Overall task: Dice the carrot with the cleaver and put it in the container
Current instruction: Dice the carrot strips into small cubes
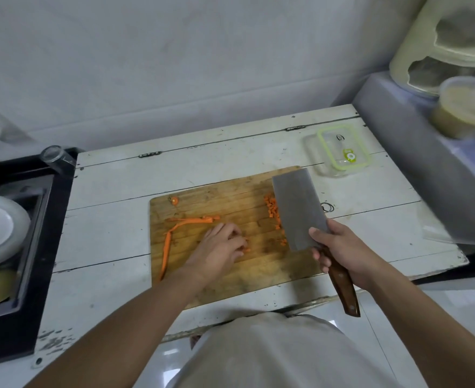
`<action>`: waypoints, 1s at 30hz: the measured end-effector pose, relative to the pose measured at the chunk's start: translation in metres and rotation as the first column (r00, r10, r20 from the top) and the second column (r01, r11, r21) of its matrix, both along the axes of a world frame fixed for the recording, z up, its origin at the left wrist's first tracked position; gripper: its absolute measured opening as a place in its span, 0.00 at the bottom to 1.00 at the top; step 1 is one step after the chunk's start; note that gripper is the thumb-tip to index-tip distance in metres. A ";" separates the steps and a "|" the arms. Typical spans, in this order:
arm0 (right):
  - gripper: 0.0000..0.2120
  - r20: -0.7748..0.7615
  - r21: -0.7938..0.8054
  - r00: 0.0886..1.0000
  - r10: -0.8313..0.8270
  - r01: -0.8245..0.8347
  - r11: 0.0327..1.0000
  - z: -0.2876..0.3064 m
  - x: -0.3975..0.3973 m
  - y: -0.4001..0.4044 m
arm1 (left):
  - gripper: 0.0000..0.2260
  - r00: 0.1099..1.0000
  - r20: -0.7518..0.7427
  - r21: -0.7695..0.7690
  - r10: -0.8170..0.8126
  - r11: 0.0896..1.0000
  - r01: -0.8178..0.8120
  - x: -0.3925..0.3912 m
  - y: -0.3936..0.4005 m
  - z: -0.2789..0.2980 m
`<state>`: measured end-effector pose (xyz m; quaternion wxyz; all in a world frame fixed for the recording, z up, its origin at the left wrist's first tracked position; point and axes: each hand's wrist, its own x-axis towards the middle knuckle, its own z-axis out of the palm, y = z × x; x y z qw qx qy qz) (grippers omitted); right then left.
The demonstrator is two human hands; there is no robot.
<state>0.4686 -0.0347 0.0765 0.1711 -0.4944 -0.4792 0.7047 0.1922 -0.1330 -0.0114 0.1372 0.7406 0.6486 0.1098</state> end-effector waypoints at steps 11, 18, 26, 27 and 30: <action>0.09 0.131 0.061 0.990 0.053 -0.061 0.996 0.002 -0.005 -0.006 | 0.16 0.999 0.021 -0.145 0.044 0.989 -0.040 0.002 0.011 0.011; 0.03 0.499 0.285 0.859 0.116 -0.289 0.914 -0.002 -0.019 -0.027 | 0.09 0.971 -0.004 -0.008 0.240 0.971 -0.240 0.027 0.010 0.004; 0.02 0.594 0.333 0.797 0.107 -0.365 0.869 -0.007 -0.025 -0.034 | 0.14 0.911 0.113 0.106 0.397 0.906 -0.409 0.012 -0.017 0.020; 0.02 0.598 0.338 0.795 0.104 -0.367 0.867 -0.008 -0.027 -0.035 | 0.13 0.842 0.101 0.152 0.530 0.829 -0.539 -0.004 -0.033 0.022; 0.03 0.627 0.379 0.771 0.112 -0.427 0.821 -0.009 -0.040 -0.038 | 0.14 0.528 -0.032 -0.012 0.849 0.528 -0.849 -0.045 -0.075 0.026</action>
